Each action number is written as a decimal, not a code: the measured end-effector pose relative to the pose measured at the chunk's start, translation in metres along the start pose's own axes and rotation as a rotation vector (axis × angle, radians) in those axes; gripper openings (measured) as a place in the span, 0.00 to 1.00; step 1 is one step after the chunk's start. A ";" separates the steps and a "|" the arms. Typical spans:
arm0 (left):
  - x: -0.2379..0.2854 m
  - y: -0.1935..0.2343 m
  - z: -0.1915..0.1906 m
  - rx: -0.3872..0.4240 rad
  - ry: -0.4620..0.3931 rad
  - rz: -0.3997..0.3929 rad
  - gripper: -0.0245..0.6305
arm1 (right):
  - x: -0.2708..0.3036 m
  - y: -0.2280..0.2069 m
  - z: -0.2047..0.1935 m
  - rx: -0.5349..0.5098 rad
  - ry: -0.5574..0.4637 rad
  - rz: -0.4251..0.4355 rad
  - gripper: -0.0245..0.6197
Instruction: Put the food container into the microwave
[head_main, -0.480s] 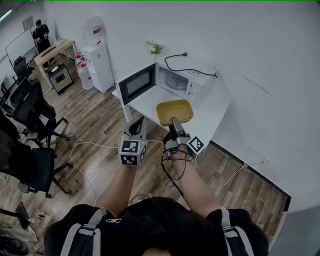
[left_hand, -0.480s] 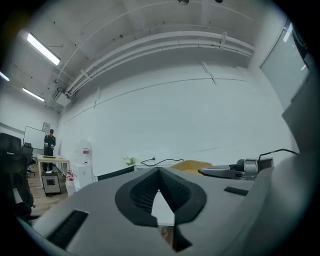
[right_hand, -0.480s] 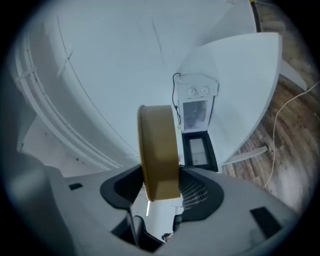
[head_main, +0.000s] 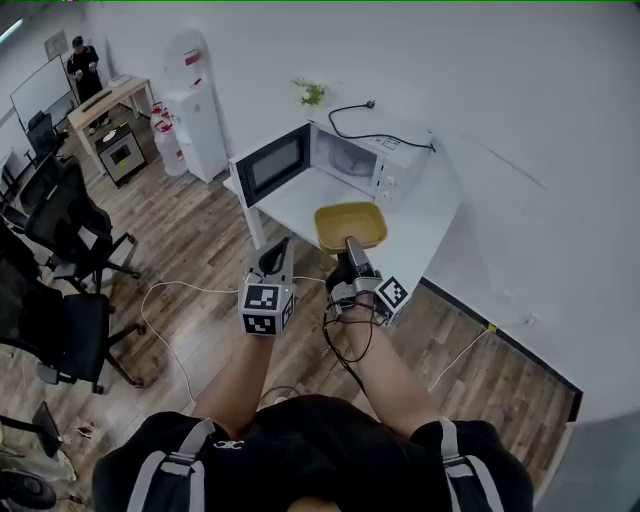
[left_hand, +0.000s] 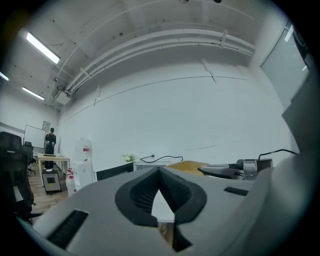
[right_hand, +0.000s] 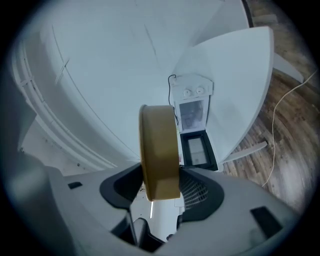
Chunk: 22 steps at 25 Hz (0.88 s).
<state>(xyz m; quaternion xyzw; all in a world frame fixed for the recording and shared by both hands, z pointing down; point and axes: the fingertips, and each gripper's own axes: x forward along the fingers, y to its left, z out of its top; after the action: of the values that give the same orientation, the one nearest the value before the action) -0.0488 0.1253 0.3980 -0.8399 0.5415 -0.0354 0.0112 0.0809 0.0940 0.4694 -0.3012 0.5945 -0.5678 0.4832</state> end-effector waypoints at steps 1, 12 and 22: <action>0.001 0.000 -0.002 -0.002 0.004 0.001 0.04 | -0.001 -0.003 0.001 -0.002 -0.003 -0.007 0.39; 0.012 0.032 -0.018 -0.050 -0.001 -0.003 0.04 | 0.021 -0.019 -0.007 -0.055 -0.021 -0.009 0.40; 0.009 0.088 -0.028 -0.051 -0.017 -0.068 0.04 | 0.052 -0.036 -0.047 -0.098 -0.079 -0.004 0.40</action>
<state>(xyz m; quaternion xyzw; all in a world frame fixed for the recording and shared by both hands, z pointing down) -0.1273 0.0815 0.4213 -0.8582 0.5131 -0.0147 -0.0070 0.0124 0.0587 0.4870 -0.3479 0.6015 -0.5265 0.4899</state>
